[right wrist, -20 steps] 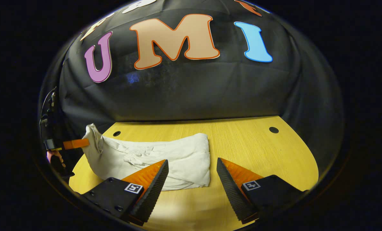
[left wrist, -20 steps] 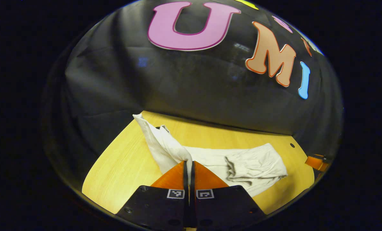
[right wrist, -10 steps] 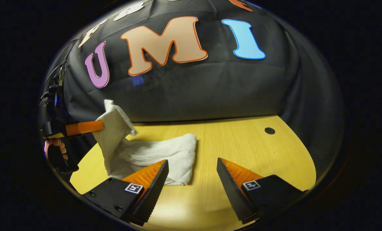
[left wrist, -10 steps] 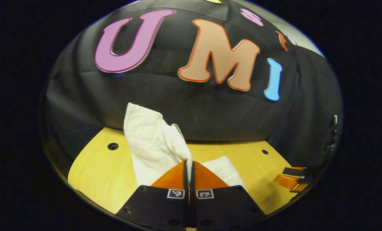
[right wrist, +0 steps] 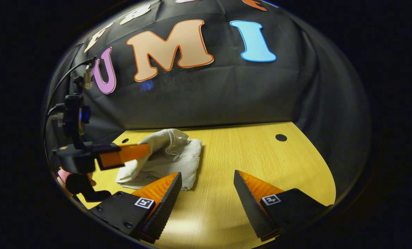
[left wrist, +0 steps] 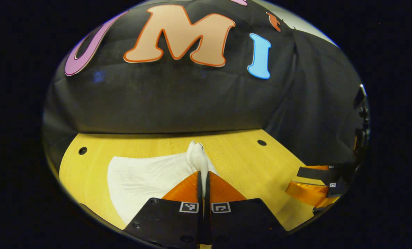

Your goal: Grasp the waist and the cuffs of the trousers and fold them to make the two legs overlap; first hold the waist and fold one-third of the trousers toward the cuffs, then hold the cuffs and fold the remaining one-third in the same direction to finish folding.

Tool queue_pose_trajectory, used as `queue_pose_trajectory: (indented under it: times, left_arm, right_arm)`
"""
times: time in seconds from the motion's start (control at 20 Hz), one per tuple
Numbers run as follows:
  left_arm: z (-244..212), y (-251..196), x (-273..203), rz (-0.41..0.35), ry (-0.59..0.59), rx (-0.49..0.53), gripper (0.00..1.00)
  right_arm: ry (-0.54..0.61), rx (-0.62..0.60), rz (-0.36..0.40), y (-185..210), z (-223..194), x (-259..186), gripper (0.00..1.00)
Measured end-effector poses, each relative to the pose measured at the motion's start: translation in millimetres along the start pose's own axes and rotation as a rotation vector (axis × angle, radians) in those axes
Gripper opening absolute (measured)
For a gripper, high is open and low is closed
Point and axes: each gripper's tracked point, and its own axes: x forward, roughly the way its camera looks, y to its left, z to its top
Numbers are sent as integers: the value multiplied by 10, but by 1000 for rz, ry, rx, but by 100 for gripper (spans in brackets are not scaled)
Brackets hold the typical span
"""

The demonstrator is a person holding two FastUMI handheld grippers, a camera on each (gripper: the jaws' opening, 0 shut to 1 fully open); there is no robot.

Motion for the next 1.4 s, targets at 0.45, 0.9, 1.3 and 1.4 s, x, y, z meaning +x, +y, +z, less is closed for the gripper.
queue_pose_trajectory:
  times: [0.45, 0.9, 1.3, 1.4]
  left_arm:
    - [-245, -308, -20, -43, 2, -60, 85]
    - [-44, 285, -1136, 49, -92, 6, 92]
    - [-331, 825, -2051, 149, -112, 16, 92]
    - [-349, 867, -2152, 129, -132, 1, 92]
  right_arm:
    - [-14, -15, 18, 114, -56, -192, 93]
    - [-141, -17, 16, 664, 144, -630, 97]
    - [-194, 40, -7, 1024, 74, -1083, 96]
    - [-203, 54, -19, 1055, 33, -1162, 97]
